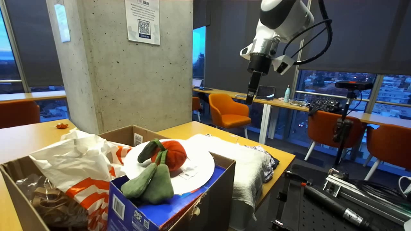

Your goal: Pick up the white disposable plate and put it on the cardboard box

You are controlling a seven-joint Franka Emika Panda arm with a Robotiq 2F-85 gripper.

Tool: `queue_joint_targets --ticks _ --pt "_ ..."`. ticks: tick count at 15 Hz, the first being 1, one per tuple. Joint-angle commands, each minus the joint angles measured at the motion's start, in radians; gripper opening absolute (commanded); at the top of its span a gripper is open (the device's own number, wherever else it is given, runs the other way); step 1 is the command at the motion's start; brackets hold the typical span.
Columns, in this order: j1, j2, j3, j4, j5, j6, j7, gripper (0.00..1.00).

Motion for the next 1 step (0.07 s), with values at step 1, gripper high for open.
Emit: queue_joint_targets --ticks 1 --pt "-0.004 -0.001 -0.006 -0.023 0.015 0.023 -0.001 1.0"
